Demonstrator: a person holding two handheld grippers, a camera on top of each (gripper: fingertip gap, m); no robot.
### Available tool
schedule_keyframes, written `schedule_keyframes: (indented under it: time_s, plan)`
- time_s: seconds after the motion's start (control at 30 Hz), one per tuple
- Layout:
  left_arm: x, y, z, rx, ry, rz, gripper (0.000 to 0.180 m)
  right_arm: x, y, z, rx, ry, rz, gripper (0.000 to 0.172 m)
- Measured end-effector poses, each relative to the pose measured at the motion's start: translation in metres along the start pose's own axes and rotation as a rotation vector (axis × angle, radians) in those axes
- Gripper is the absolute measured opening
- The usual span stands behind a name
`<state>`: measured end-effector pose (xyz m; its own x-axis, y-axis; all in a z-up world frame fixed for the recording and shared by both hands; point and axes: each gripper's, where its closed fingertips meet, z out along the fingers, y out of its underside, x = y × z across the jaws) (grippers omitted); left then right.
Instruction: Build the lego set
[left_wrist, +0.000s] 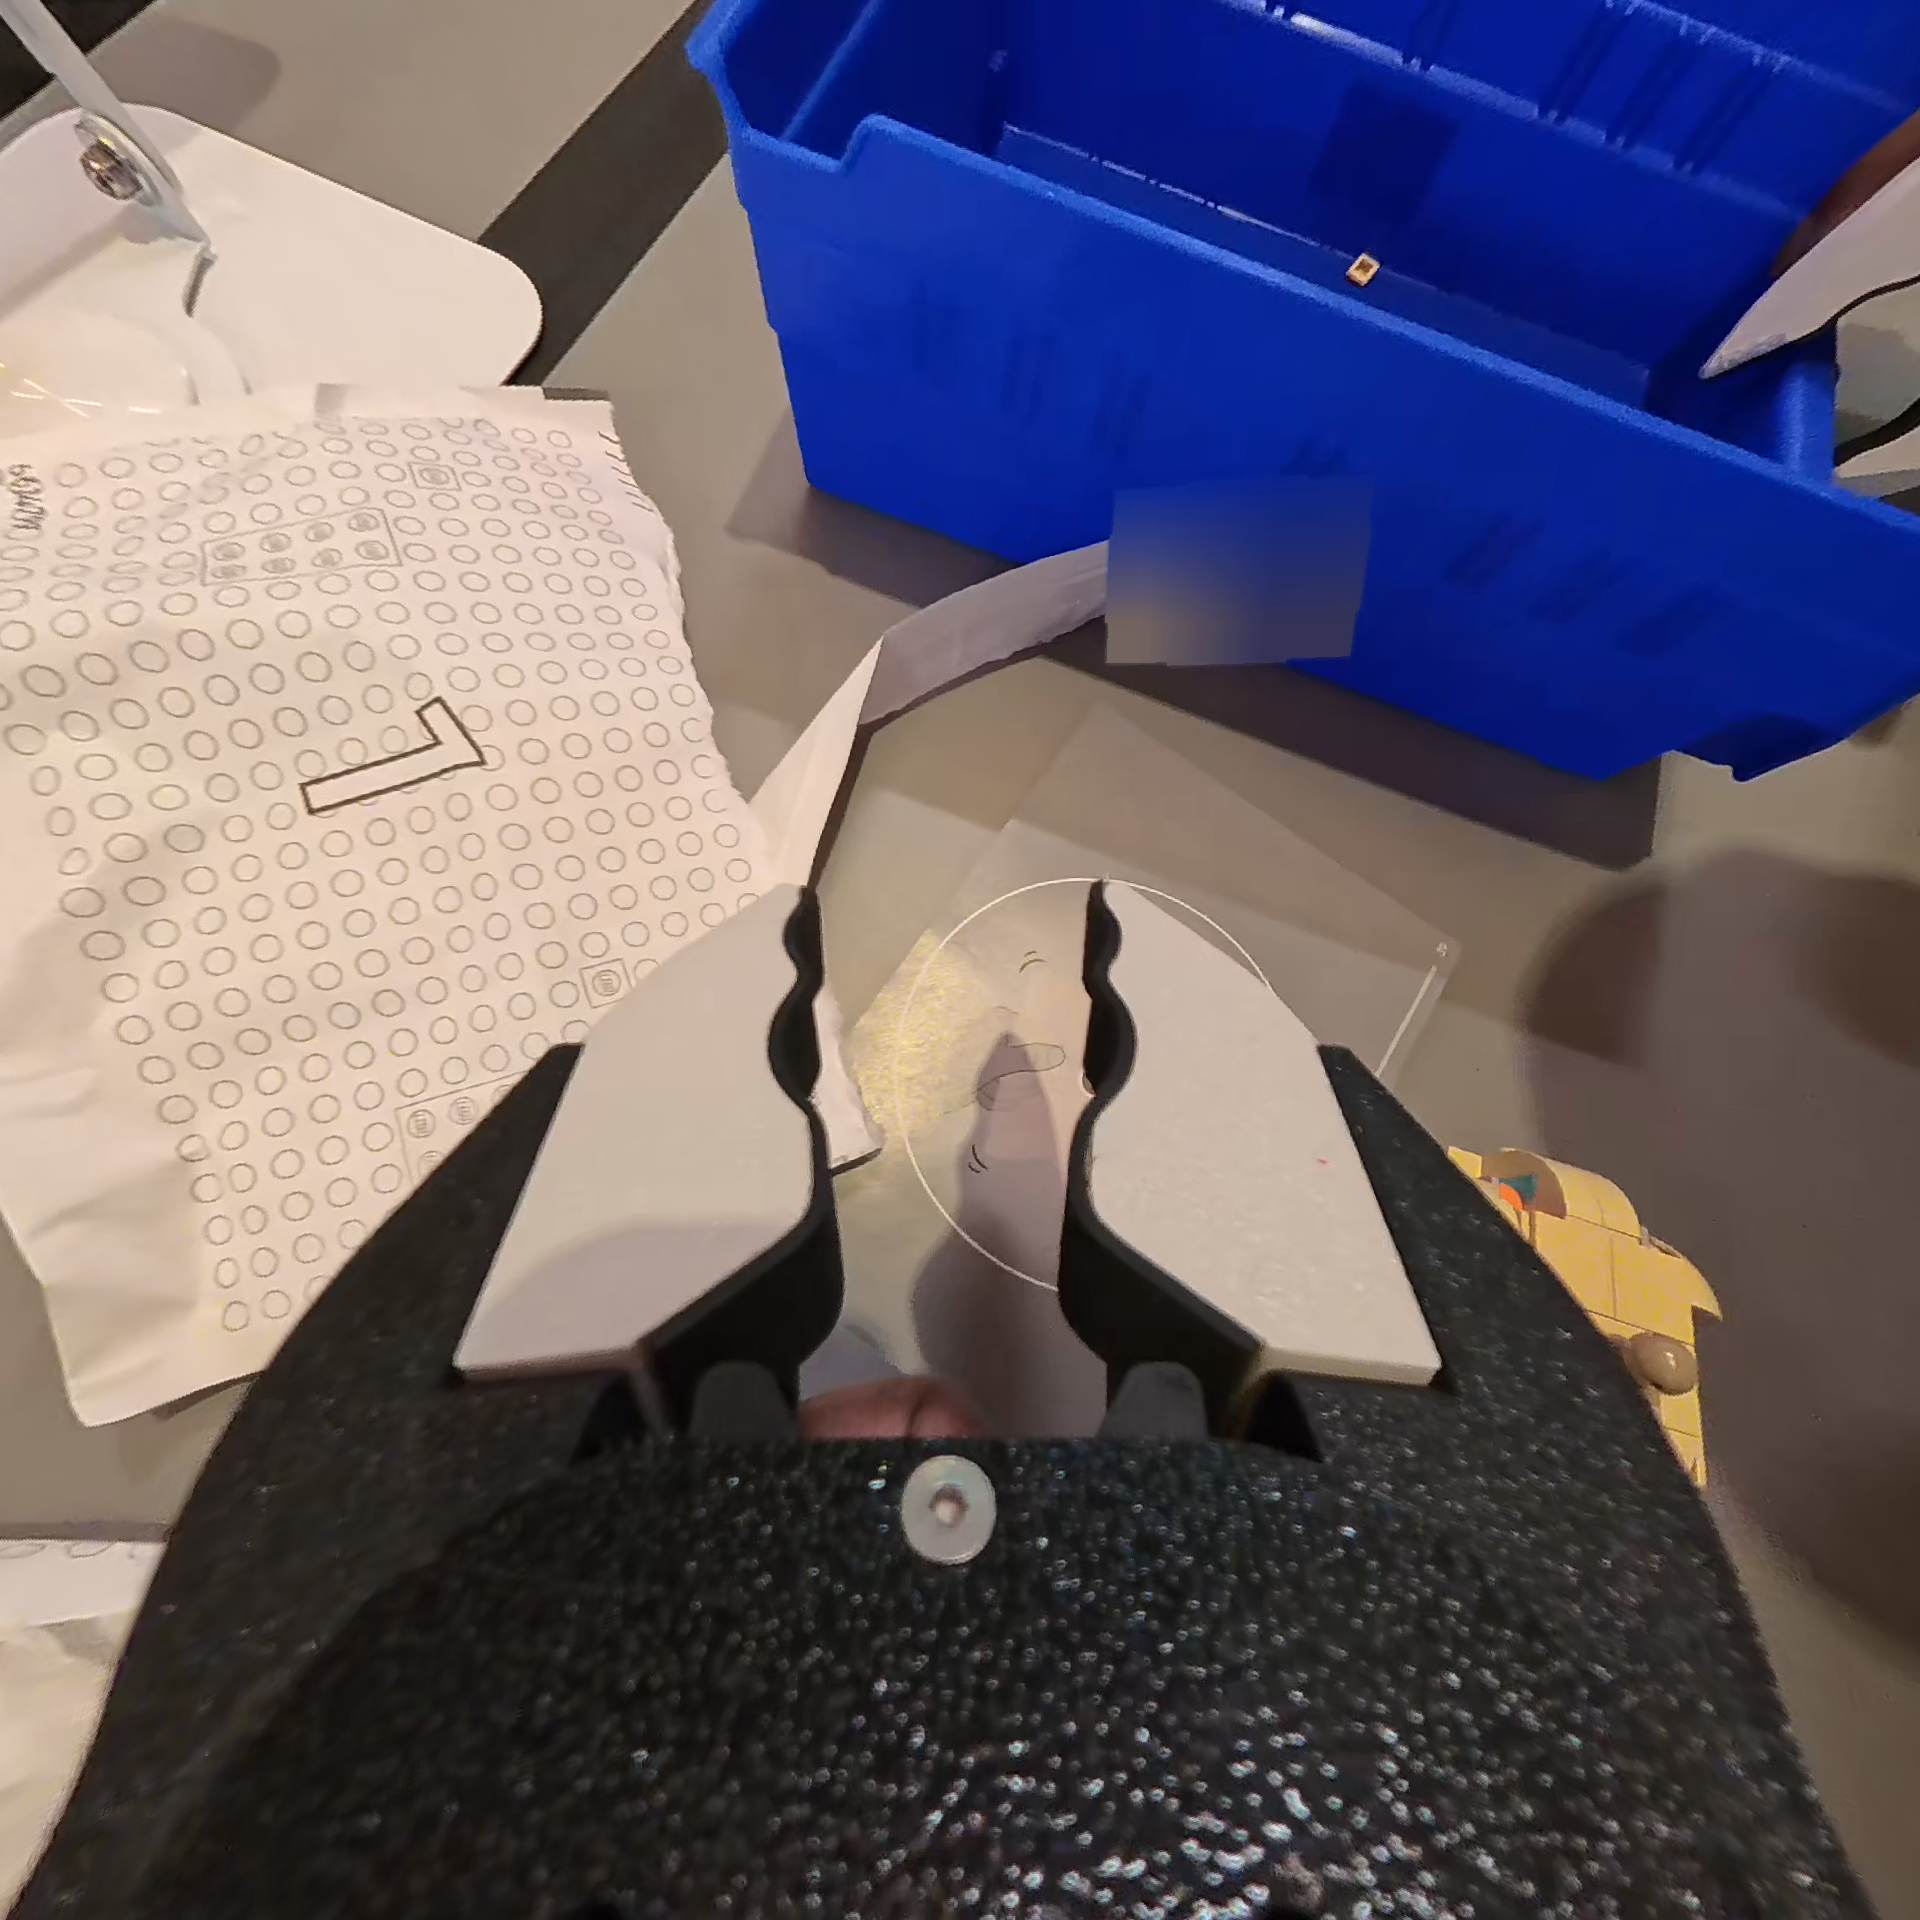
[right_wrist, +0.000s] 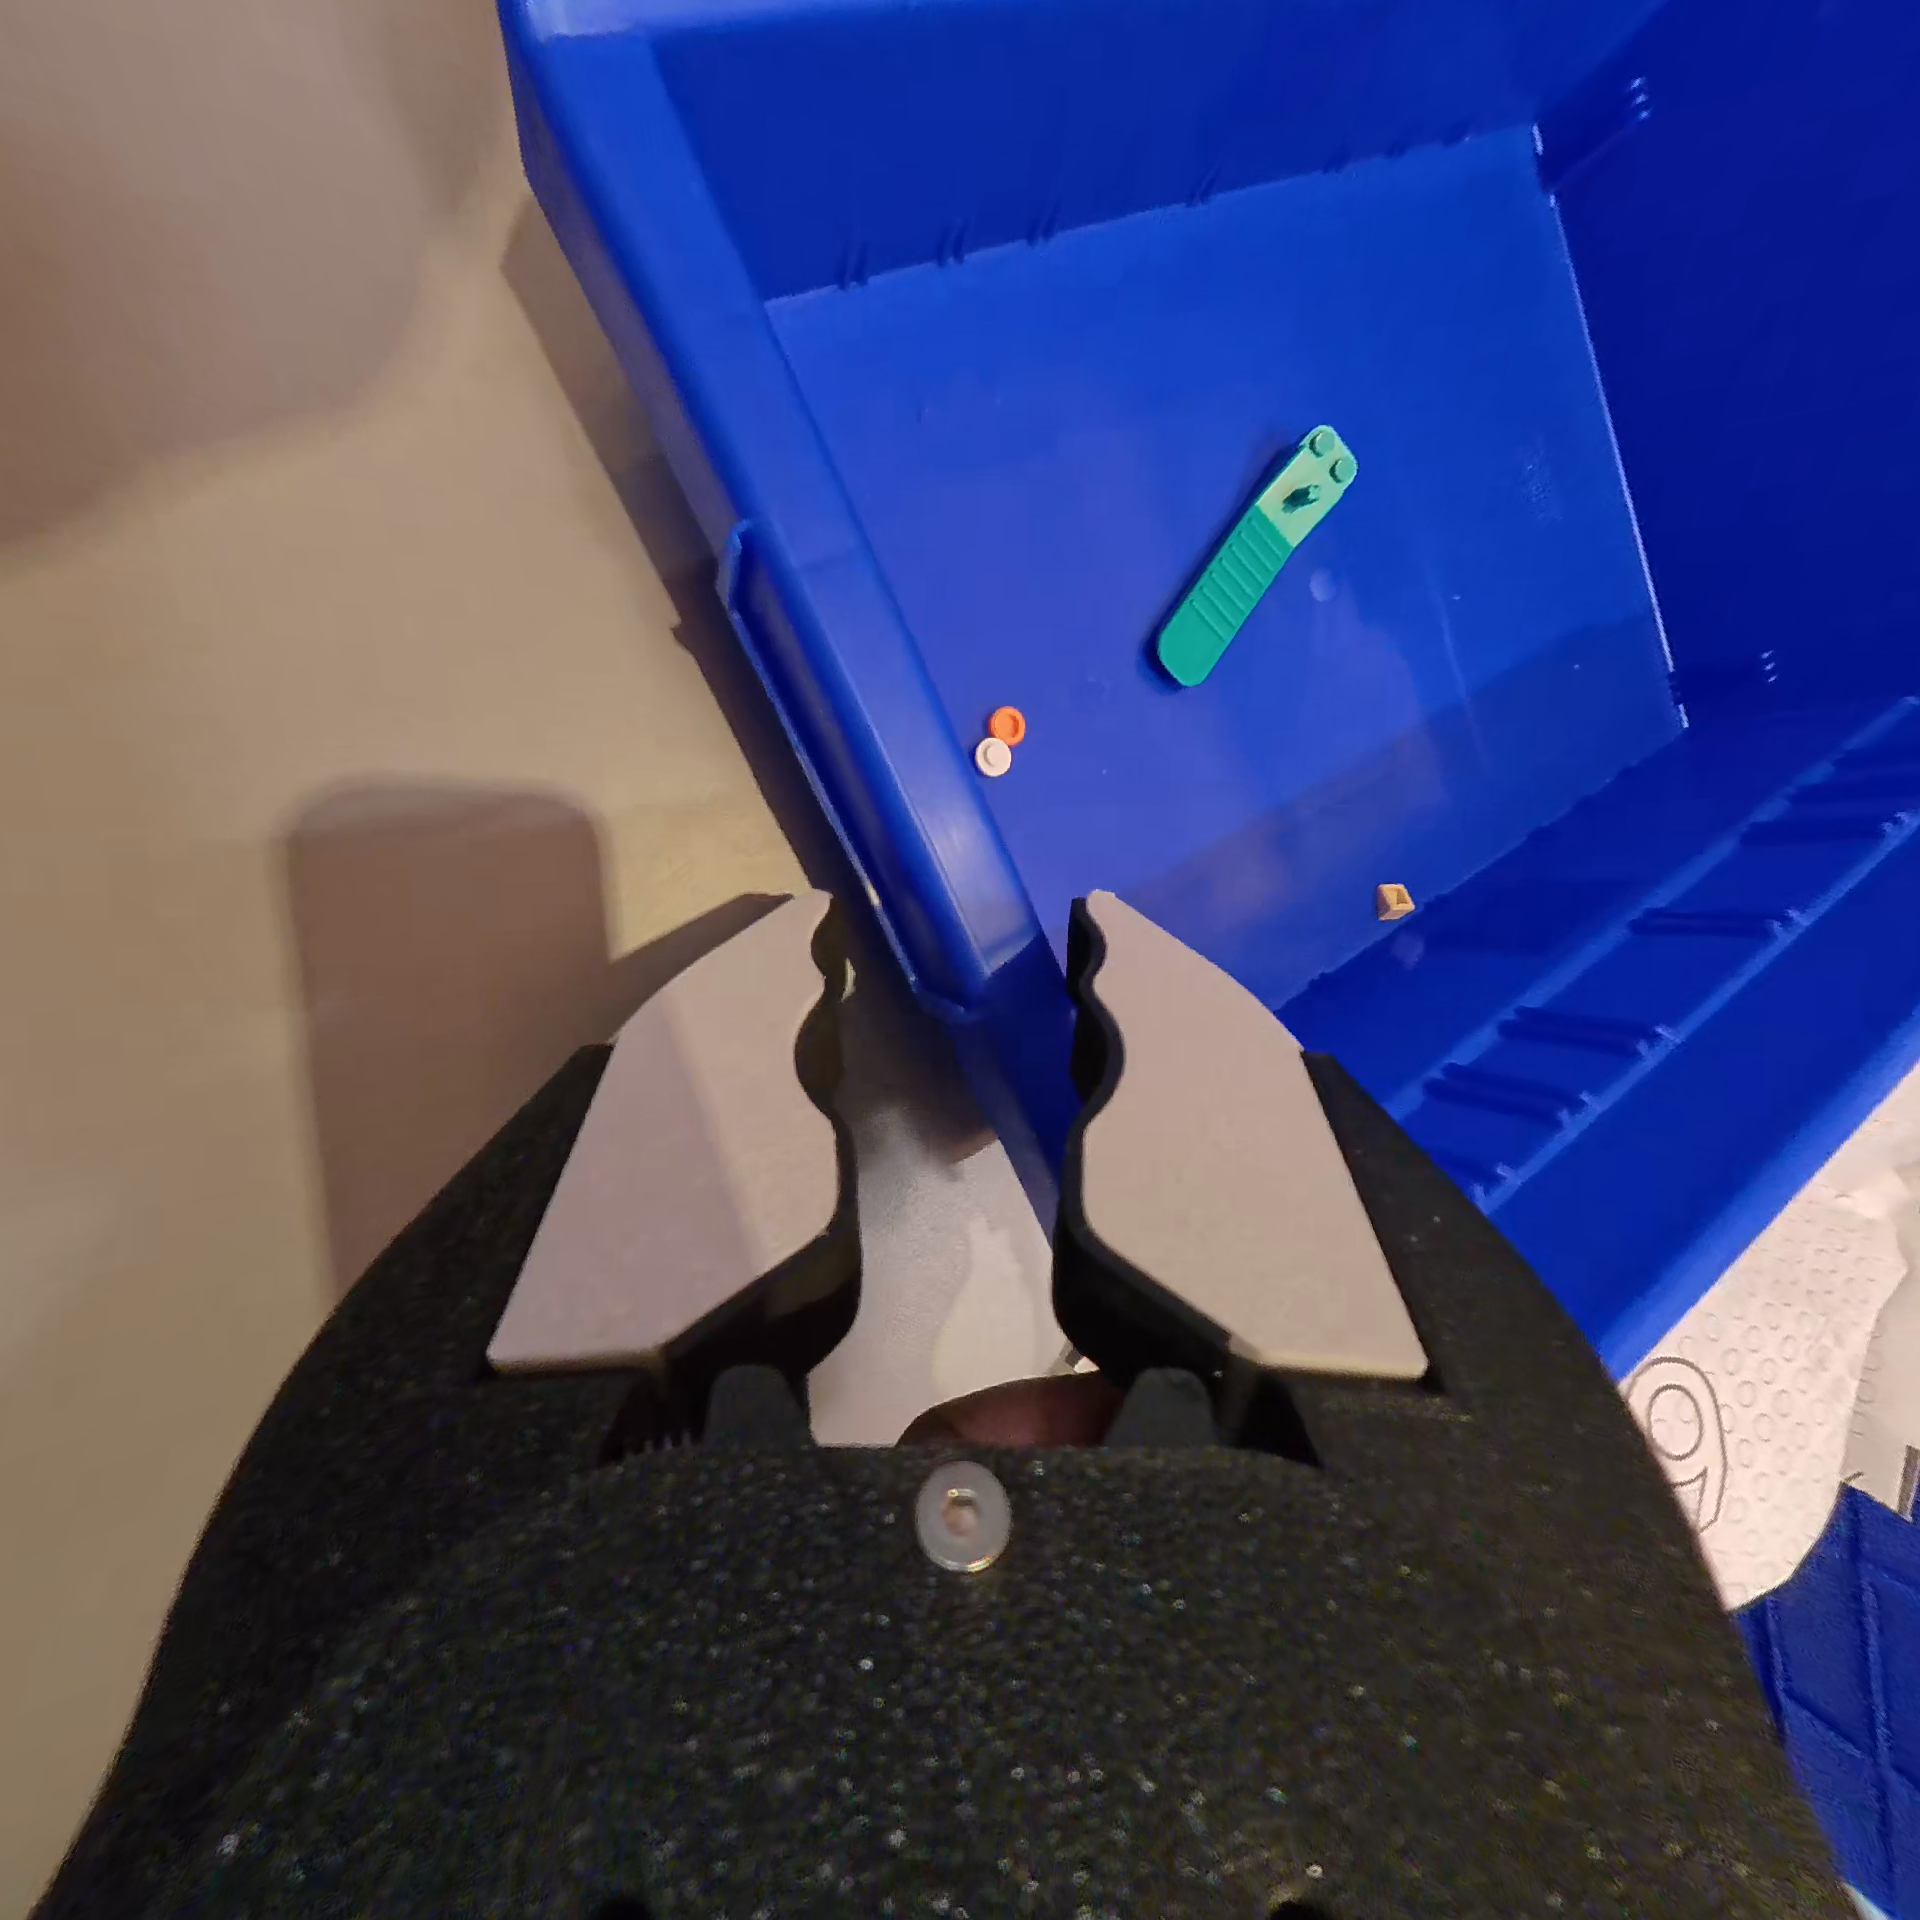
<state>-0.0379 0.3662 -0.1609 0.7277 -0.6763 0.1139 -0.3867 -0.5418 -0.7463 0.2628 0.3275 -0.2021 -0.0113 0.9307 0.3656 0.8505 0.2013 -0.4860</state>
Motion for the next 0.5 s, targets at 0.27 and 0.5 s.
schedule_keyframes:
  time_s: [0.27, 0.5]
  plan:
    - [0.001, 0.004, 0.004, -0.01, 0.02, -0.014, 0.048, 0.011, -0.01, -0.011, 0.116, 0.003, 0.137, 0.042]
    - [0.002, 0.003, 0.003, -0.005, 0.022, -0.018, 0.048, 0.011, -0.011, -0.016, 0.143, 0.021, 0.178, 0.043]
